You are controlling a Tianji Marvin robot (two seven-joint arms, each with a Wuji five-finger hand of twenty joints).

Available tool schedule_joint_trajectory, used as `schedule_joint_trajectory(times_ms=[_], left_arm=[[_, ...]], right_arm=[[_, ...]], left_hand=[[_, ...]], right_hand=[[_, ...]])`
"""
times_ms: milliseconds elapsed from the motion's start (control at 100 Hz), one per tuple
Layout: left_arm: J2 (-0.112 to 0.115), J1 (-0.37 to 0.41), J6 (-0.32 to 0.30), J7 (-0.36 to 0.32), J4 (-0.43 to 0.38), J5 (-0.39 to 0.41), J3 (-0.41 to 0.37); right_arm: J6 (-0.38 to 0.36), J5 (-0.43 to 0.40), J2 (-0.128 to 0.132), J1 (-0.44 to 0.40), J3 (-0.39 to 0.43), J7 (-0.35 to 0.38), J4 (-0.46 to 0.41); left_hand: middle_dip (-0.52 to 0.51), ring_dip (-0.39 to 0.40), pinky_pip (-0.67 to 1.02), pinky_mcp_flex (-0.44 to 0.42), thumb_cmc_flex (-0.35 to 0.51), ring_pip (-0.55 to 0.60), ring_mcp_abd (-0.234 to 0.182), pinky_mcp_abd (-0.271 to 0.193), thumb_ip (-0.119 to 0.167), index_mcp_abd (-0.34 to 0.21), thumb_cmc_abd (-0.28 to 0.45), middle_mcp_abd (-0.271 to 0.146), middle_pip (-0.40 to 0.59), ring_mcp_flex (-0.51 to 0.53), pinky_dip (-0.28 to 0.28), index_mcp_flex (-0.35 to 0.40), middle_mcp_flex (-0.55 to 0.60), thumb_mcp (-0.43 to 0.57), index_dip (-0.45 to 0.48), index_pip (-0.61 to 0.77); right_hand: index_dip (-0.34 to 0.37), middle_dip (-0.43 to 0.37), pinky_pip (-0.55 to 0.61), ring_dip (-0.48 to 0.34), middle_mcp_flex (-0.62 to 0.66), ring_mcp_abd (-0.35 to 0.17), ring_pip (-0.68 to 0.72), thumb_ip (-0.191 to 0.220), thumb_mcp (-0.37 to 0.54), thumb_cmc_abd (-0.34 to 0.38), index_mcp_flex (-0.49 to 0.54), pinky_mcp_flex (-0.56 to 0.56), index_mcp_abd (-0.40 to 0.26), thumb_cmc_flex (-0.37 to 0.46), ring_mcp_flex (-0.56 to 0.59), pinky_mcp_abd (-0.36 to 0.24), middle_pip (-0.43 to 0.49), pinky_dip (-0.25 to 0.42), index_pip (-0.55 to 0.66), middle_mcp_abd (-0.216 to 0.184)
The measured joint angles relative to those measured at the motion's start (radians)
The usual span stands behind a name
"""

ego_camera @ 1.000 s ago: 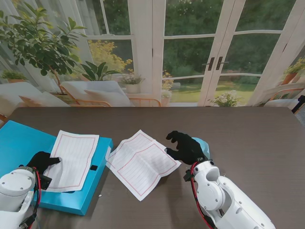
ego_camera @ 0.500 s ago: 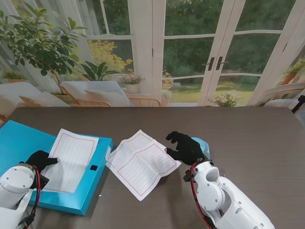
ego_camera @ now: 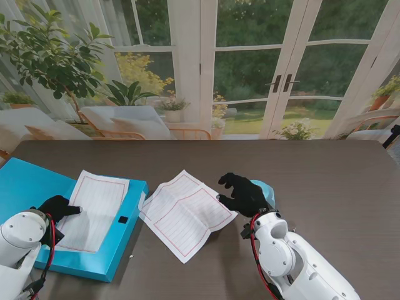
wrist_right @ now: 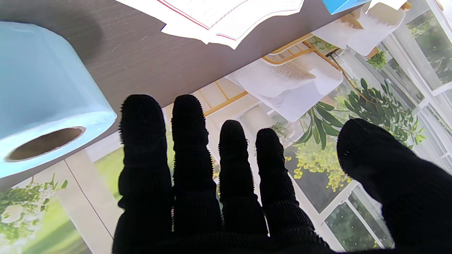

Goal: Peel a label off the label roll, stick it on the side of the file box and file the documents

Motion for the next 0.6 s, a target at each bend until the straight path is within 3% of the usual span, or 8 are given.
schedule_joint_trajectory(times_ms=[80,130,190,320,460,600], left_arm=[[0.012,-0.004,0.009,-0.04,-0.007,0.029,0.007],[0.018,-0.006,0.014,-0.06,-0.009,0.055,0.013],[0.022,-0.008,0.016,-0.068,-0.008,0.074,0.018],[0.024,-0.009,0.022,-0.065,-0.001,0.082,0.024],[0.024,-0.012,0.02,-0.066,0.003,0.094,0.025],[0.023,-0.013,0.021,-0.057,0.005,0.057,0.022]], right_arm=[[-0.002,0.001,0.0,0.0,0.0,0.0,0.002],[-0.003,0.002,0.0,0.001,0.0,-0.001,0.002],[-0.004,0.002,0.0,0.001,-0.001,-0.003,0.004],[-0.008,0.002,-0.001,0.003,-0.002,-0.005,0.007],[-0.013,0.002,-0.001,0.003,-0.002,-0.006,0.01],[-0.016,0.005,-0.001,0.003,-0.002,-0.006,0.012]], left_hand=[[-0.046,-0.036,-0.101,-0.008,-0.045,-0.02,-0.046,-0.016,-0.002,0.001,0.001,-0.002,-0.025,-0.05,-0.022,-0.051,-0.076,0.038,-0.059,-0.071],[-0.078,-0.101,-0.162,-0.015,-0.053,-0.117,-0.064,-0.026,-0.002,0.002,0.001,-0.006,-0.043,-0.107,-0.036,-0.077,-0.122,0.042,-0.086,-0.097],[-0.114,-0.158,-0.25,-0.018,-0.061,-0.206,-0.067,-0.031,-0.002,0.024,0.001,0.003,-0.059,-0.157,-0.051,-0.134,-0.18,0.052,-0.123,-0.133],[-0.159,-0.197,-0.391,-0.018,-0.084,-0.239,-0.07,-0.04,-0.003,0.056,0.0,0.007,-0.073,-0.217,-0.059,-0.209,-0.266,0.052,-0.18,-0.171],[-0.169,-0.208,-0.402,-0.018,-0.113,-0.252,-0.072,-0.041,-0.003,0.067,0.0,0.013,-0.076,-0.232,-0.059,-0.235,-0.287,0.052,-0.192,-0.179],[-0.177,-0.229,-0.402,-0.018,-0.114,-0.265,-0.071,-0.041,-0.003,0.077,0.0,0.021,-0.077,-0.24,-0.05,-0.237,-0.287,0.052,-0.2,-0.181]], right_hand=[[0.0,0.0,0.0,0.0,0.0,0.0,0.0,0.0,0.0,0.0,0.0,0.0,0.0,0.0,0.0,0.0,0.0,0.0,0.0,0.0],[0.0,0.0,0.0,0.0,0.0,0.0,0.0,0.0,0.0,0.0,0.0,0.0,0.0,0.0,0.0,0.0,0.0,0.0,0.0,0.0],[0.0,0.0,0.0,0.0,0.0,0.0,0.0,0.0,0.0,0.0,0.0,0.0,0.0,0.0,0.0,0.0,0.0,0.0,0.0,0.0],[0.0,0.0,0.0,0.0,0.0,0.0,0.0,0.009,0.0,0.0,0.0,0.0,0.0,0.0,0.0,0.0,0.0,0.0,0.0,0.0],[0.0,0.0,0.0,0.0,0.0,0.0,0.0,0.009,0.0,0.0,0.0,0.0,0.001,0.0,0.0,0.0,0.0,0.0,0.0,0.0],[0.0,0.0,0.0,0.0,0.012,0.0,0.0,0.009,0.0,0.0,0.0,0.0,0.001,0.0,0.0,0.0,-0.006,0.0,0.0,0.0]])
